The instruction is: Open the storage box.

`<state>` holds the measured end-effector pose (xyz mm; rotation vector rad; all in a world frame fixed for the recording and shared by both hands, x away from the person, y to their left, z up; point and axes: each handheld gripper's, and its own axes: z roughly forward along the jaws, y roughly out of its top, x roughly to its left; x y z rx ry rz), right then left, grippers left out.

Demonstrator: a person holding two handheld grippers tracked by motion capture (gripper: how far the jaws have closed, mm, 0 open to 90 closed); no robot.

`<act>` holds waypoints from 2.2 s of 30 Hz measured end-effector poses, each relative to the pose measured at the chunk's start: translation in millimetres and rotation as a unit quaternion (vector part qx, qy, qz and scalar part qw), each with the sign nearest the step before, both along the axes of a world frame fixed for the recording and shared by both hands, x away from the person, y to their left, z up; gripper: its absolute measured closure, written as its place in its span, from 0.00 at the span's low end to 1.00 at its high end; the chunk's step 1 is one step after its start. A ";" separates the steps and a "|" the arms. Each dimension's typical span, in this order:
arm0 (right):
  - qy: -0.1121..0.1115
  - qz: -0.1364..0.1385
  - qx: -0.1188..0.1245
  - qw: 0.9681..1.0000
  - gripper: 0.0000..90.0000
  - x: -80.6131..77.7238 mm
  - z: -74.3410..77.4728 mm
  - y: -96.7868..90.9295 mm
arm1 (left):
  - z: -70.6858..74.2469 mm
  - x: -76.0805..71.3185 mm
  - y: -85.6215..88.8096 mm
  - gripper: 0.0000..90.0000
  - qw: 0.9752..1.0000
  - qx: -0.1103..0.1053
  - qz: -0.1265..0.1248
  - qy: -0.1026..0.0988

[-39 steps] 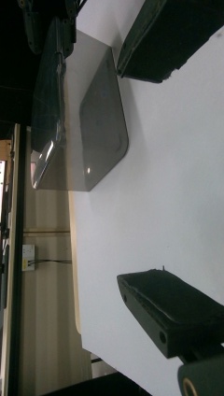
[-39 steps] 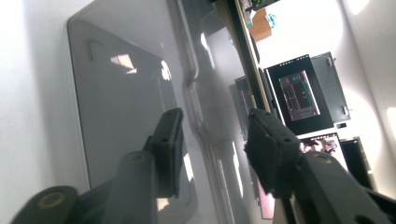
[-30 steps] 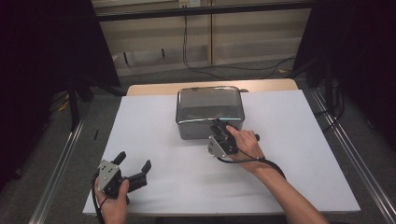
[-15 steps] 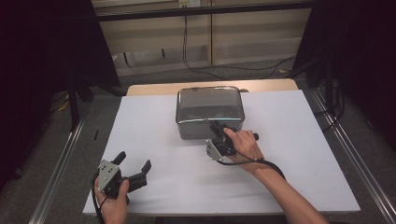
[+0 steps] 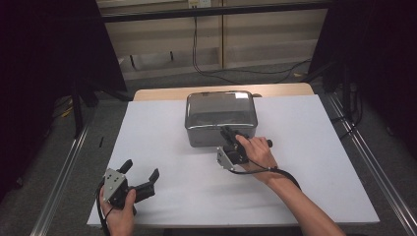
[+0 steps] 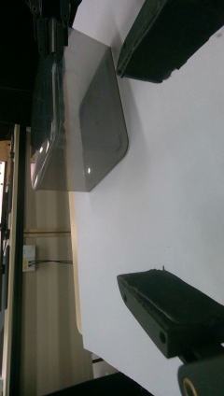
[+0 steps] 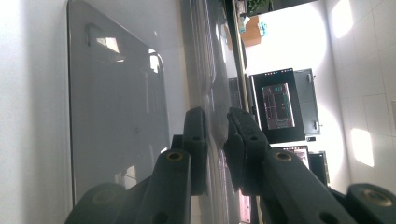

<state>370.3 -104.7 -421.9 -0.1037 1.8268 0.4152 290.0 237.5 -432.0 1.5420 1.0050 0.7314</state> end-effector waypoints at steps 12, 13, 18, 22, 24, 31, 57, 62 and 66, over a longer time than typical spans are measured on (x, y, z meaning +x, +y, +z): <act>-0.005 -0.003 0.009 1.000 0.87 -0.5 2.5 -1.5 | 0.2 3.5 0.1 0.04 1.000 -0.004 -0.004 0.008; -0.004 -0.003 0.011 1.000 0.87 -0.2 3.5 -1.8 | 0.5 4.0 0.2 0.04 1.000 -0.003 -0.009 0.011; -0.004 -0.002 0.009 1.000 0.87 0.4 4.4 -1.4 | 2.0 6.9 -2.3 0.05 1.000 -0.001 -0.024 0.014; -0.007 -0.002 0.011 1.000 0.88 0.5 5.1 -1.2 | 3.5 9.7 -6.4 0.04 0.999 0.000 -0.031 0.014; -0.008 -0.002 0.012 1.000 0.88 0.4 5.5 -1.7 | 4.9 10.8 -8.2 0.04 0.999 0.003 -0.033 0.009; -0.009 -0.001 0.016 1.000 0.88 0.9 7.5 -1.6 | 12.3 16.2 -16.8 0.03 0.998 -0.005 -0.063 0.004; -0.009 0.001 0.025 1.000 0.88 1.8 12.2 -2.2 | 20.5 71.4 -44.0 0.04 0.994 0.012 -0.111 0.005; -0.010 -0.001 0.030 1.000 0.88 1.9 13.5 -2.4 | 19.5 81.6 -50.6 0.03 0.991 0.015 -0.135 -0.004; -0.008 -0.001 0.033 0.999 0.88 2.0 14.2 -2.7 | 20.6 89.6 -57.9 0.03 0.989 0.017 -0.148 -0.007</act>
